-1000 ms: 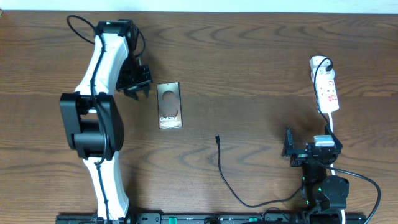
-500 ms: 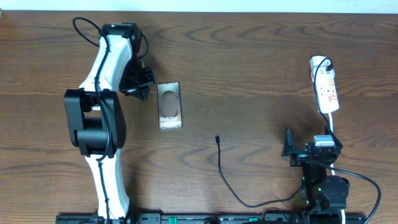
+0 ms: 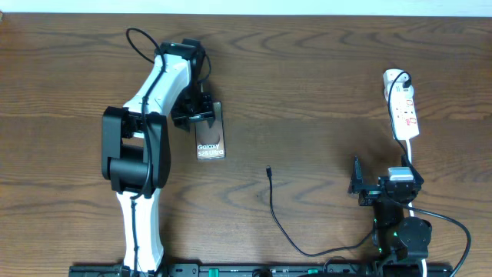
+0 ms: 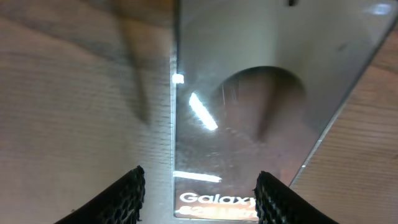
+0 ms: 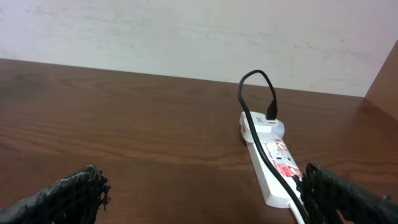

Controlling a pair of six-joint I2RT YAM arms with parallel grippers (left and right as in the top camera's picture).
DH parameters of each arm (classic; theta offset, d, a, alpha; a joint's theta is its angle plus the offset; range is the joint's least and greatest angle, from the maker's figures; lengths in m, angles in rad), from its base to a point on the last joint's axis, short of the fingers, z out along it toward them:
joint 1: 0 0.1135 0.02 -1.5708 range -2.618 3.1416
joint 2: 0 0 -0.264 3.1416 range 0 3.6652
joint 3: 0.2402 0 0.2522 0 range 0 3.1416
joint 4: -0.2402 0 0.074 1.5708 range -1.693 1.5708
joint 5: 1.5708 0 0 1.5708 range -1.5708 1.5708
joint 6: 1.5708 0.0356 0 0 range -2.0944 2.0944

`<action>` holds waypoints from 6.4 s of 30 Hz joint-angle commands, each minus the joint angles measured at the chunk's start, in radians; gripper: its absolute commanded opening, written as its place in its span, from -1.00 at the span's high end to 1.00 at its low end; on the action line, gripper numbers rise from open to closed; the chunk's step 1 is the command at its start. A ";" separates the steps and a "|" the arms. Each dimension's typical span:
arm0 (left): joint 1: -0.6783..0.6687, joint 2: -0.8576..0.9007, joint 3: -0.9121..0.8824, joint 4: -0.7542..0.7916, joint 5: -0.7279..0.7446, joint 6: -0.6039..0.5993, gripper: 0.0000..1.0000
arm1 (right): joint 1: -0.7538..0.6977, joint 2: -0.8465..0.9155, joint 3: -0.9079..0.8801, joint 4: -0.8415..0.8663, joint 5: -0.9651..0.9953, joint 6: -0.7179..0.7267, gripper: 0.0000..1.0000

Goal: Plug charger to phone and switch on socket
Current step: 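Move the left gripper forward over the Galaxy phone, then close the left gripper on the phone's top edge and lift it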

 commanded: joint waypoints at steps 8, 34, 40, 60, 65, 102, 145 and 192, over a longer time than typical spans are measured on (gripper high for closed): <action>-0.053 0.004 -0.101 0.107 -0.006 -0.003 -0.43 | 0.005 -0.002 -0.002 -0.002 0.005 0.012 -0.99; -0.054 0.004 -0.262 0.230 -0.006 -0.023 -0.60 | 0.005 -0.002 -0.002 -0.002 0.005 0.012 -0.98; -0.060 0.004 -0.293 0.255 -0.005 -0.056 -0.60 | 0.005 -0.002 -0.002 -0.002 0.005 0.012 -0.98; -0.082 0.004 -0.303 0.328 -0.006 -0.056 -0.96 | 0.005 -0.002 -0.002 -0.002 0.005 0.012 -0.98; -0.082 0.004 -0.303 0.327 -0.006 -0.055 -0.96 | 0.005 -0.002 -0.002 -0.002 0.005 0.011 -0.99; -0.091 0.000 -0.379 0.401 0.081 -0.108 -0.96 | 0.005 -0.002 -0.002 -0.002 0.005 0.011 -0.98; -0.100 0.000 -0.435 0.388 -0.021 -0.195 -0.59 | 0.005 -0.002 -0.002 -0.002 0.005 0.012 -0.99; -0.113 0.000 -0.438 0.332 -0.006 -0.175 -0.76 | 0.005 -0.002 -0.002 -0.002 0.005 0.012 -0.99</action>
